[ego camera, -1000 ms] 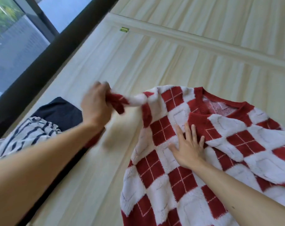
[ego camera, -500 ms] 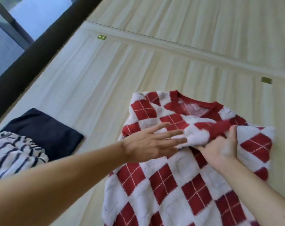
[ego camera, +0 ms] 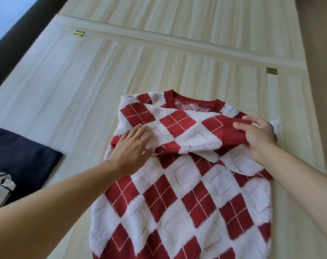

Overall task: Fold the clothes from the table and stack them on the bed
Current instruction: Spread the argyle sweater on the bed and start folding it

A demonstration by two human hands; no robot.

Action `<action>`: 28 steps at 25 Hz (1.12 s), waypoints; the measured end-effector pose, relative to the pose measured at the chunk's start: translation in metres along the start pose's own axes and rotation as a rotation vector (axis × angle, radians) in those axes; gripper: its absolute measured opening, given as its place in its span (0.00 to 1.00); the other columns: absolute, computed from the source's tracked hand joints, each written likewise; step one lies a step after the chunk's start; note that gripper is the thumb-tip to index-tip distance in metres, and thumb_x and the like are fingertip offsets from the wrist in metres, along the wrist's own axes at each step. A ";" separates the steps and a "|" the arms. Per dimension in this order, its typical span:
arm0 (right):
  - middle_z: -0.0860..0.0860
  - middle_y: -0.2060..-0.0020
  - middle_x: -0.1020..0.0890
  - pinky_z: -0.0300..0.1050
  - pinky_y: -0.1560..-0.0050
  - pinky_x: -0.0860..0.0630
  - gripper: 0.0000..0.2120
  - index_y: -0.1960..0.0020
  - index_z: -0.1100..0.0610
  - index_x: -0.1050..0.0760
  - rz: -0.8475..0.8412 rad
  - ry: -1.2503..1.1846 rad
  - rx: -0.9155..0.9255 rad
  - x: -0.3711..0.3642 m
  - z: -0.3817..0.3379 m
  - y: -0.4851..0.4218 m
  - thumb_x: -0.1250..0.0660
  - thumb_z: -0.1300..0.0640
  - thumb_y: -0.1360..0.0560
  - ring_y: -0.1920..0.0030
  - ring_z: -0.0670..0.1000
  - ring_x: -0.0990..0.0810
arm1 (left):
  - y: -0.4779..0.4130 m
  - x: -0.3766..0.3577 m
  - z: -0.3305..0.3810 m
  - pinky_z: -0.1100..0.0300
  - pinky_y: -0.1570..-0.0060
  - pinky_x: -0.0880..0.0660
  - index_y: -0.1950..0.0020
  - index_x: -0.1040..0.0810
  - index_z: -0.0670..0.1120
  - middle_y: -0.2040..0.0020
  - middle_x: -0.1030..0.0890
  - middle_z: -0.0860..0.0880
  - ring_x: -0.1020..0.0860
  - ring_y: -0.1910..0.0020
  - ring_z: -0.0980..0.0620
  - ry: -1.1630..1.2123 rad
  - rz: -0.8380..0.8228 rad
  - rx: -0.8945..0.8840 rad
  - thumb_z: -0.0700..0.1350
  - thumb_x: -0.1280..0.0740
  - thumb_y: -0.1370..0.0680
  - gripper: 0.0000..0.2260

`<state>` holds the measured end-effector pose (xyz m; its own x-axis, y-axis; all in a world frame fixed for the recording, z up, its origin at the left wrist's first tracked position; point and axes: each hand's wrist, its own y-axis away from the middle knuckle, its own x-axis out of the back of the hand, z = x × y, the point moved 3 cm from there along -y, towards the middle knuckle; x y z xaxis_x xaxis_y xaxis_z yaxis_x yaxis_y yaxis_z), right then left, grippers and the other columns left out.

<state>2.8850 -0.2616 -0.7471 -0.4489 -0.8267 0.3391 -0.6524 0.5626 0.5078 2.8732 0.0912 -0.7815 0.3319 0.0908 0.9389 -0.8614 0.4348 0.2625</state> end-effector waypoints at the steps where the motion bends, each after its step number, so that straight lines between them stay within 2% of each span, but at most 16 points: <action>1: 0.56 0.42 0.18 0.46 0.53 0.23 0.20 0.41 0.54 0.23 0.041 0.184 0.034 0.008 0.002 0.001 0.24 0.62 0.31 0.50 0.54 0.19 | -0.006 0.003 0.000 0.46 0.22 0.44 0.21 0.35 0.49 0.19 0.40 0.45 0.44 0.19 0.44 -0.001 0.031 0.026 0.62 0.53 0.19 0.30; 3: 0.58 0.35 0.24 0.51 0.40 0.26 0.30 0.31 0.55 0.31 0.124 0.661 0.140 0.014 0.012 -0.004 0.24 0.57 0.30 0.39 0.59 0.24 | -0.024 0.012 0.002 0.47 0.27 0.37 0.25 0.31 0.48 0.24 0.32 0.45 0.35 0.25 0.46 -0.049 0.080 0.063 0.59 0.48 0.18 0.26; 5: 0.59 0.28 0.31 0.57 0.30 0.33 0.43 0.24 0.55 0.40 0.124 0.918 0.423 0.002 0.008 -0.014 0.22 0.48 0.32 0.28 0.61 0.32 | -0.052 0.023 0.008 0.48 0.30 0.33 0.27 0.30 0.47 0.29 0.30 0.45 0.33 0.30 0.46 -0.131 0.147 0.075 0.56 0.40 0.18 0.23; 6: 0.59 0.24 0.37 0.58 0.26 0.39 0.51 0.21 0.55 0.45 0.059 1.014 0.527 -0.008 0.002 -0.023 0.21 0.44 0.34 0.24 0.61 0.38 | -0.070 0.026 0.011 0.47 0.28 0.35 0.25 0.32 0.46 0.26 0.32 0.43 0.35 0.28 0.44 -0.164 0.146 0.074 0.54 0.36 0.19 0.25; 7: 0.58 0.20 0.44 0.60 0.22 0.46 0.58 0.18 0.54 0.52 -0.040 1.109 0.553 -0.017 -0.002 -0.034 0.21 0.40 0.36 0.20 0.59 0.45 | -0.089 0.027 0.013 0.45 0.25 0.40 0.21 0.38 0.45 0.22 0.38 0.40 0.40 0.23 0.41 -0.187 0.105 0.071 0.53 0.33 0.21 0.31; 9: 0.57 0.18 0.53 0.62 0.21 0.57 0.68 0.18 0.53 0.65 -0.213 1.261 0.443 -0.025 -0.004 -0.052 0.21 0.35 0.38 0.18 0.57 0.55 | -0.119 0.029 0.016 0.43 0.22 0.53 0.17 0.55 0.46 0.17 0.55 0.39 0.55 0.18 0.39 -0.196 -0.072 0.085 0.53 0.26 0.25 0.48; 11: 0.58 0.19 0.47 0.62 0.21 0.51 0.70 0.19 0.54 0.66 -0.263 1.324 0.361 -0.026 -0.001 -0.063 0.21 0.35 0.39 0.19 0.59 0.47 | -0.139 0.030 0.010 0.37 0.23 0.51 0.18 0.66 0.48 0.17 0.59 0.39 0.54 0.18 0.38 -0.173 -0.205 0.140 0.55 0.22 0.30 0.59; 13: 0.59 0.27 0.30 0.57 0.32 0.31 0.61 0.21 0.58 0.50 -0.281 1.340 0.341 -0.025 -0.003 -0.060 0.19 0.37 0.40 0.29 0.62 0.29 | -0.149 0.035 0.002 0.28 0.28 0.43 0.19 0.67 0.51 0.18 0.45 0.40 0.39 0.22 0.35 -0.166 -0.236 0.206 0.57 0.19 0.35 0.65; 14: 0.58 0.35 0.23 0.53 0.43 0.26 0.49 0.30 0.58 0.38 -0.302 1.359 0.341 -0.026 -0.005 -0.055 0.18 0.39 0.40 0.39 0.62 0.23 | -0.150 0.039 0.001 0.25 0.31 0.41 0.18 0.61 0.50 0.24 0.34 0.41 0.31 0.27 0.35 -0.167 -0.242 0.230 0.57 0.18 0.37 0.64; 16: 0.54 0.51 0.21 0.48 0.57 0.29 0.29 0.51 0.56 0.31 -0.343 1.410 0.373 -0.027 -0.011 -0.039 0.18 0.43 0.38 0.55 0.57 0.23 | -0.146 0.048 0.003 0.30 0.36 0.31 0.24 0.35 0.45 0.46 0.21 0.46 0.23 0.43 0.40 -0.176 -0.297 0.252 0.57 0.18 0.38 0.48; 18: 0.51 0.61 0.25 0.46 0.61 0.32 0.24 0.60 0.54 0.33 -0.298 1.419 0.483 -0.025 -0.025 -0.021 0.19 0.47 0.37 0.60 0.56 0.25 | -0.136 0.060 0.006 0.47 0.42 0.28 0.39 0.21 0.45 0.58 0.23 0.50 0.24 0.50 0.45 -0.269 -0.311 0.228 0.59 0.20 0.34 0.29; 19: 0.50 0.64 0.27 0.46 0.62 0.32 0.21 0.62 0.54 0.32 -0.253 1.394 0.560 -0.022 -0.034 -0.014 0.20 0.48 0.36 0.60 0.57 0.25 | -0.129 0.071 0.008 0.50 0.42 0.31 0.42 0.19 0.47 0.57 0.23 0.50 0.25 0.48 0.46 -0.340 -0.255 0.193 0.61 0.23 0.32 0.25; 22: 0.54 0.67 0.24 0.48 0.63 0.29 0.13 0.61 0.57 0.27 -0.091 1.218 0.788 -0.006 -0.064 0.009 0.26 0.51 0.33 0.61 0.61 0.21 | -0.103 0.125 0.016 0.45 0.34 0.36 0.55 0.20 0.46 0.50 0.21 0.43 0.26 0.44 0.41 -0.333 0.113 0.030 0.58 0.27 0.31 0.16; 24: 0.57 0.68 0.21 0.53 0.57 0.26 0.14 0.61 0.56 0.28 -0.013 1.095 0.964 0.015 -0.081 0.032 0.26 0.49 0.32 0.61 0.63 0.20 | -0.074 0.159 0.019 0.43 0.31 0.38 0.62 0.27 0.46 0.57 0.18 0.42 0.22 0.49 0.39 -0.247 0.324 -0.155 0.50 0.29 0.32 0.11; 26: 0.55 0.69 0.22 0.57 0.45 0.29 0.16 0.61 0.54 0.29 0.007 1.027 1.117 0.038 -0.088 0.067 0.25 0.46 0.30 0.62 0.61 0.22 | -0.034 0.175 0.030 0.45 0.29 0.39 0.62 0.29 0.47 0.63 0.20 0.43 0.20 0.54 0.40 -0.302 0.500 -0.346 0.46 0.29 0.31 0.09; 28: 0.52 0.65 0.21 0.57 0.42 0.33 0.14 0.58 0.55 0.28 -0.014 1.075 1.195 0.058 -0.071 0.103 0.28 0.45 0.29 0.60 0.58 0.22 | 0.014 0.163 0.033 0.45 0.32 0.36 0.59 0.26 0.45 0.64 0.21 0.44 0.20 0.57 0.41 -0.364 0.584 -0.455 0.45 0.30 0.28 0.06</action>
<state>2.8353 -0.2519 -0.6188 -0.1593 -0.1625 0.9738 -0.9639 -0.1877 -0.1890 2.9024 0.0827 -0.6171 -0.3342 0.1523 0.9301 -0.5910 0.7349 -0.3327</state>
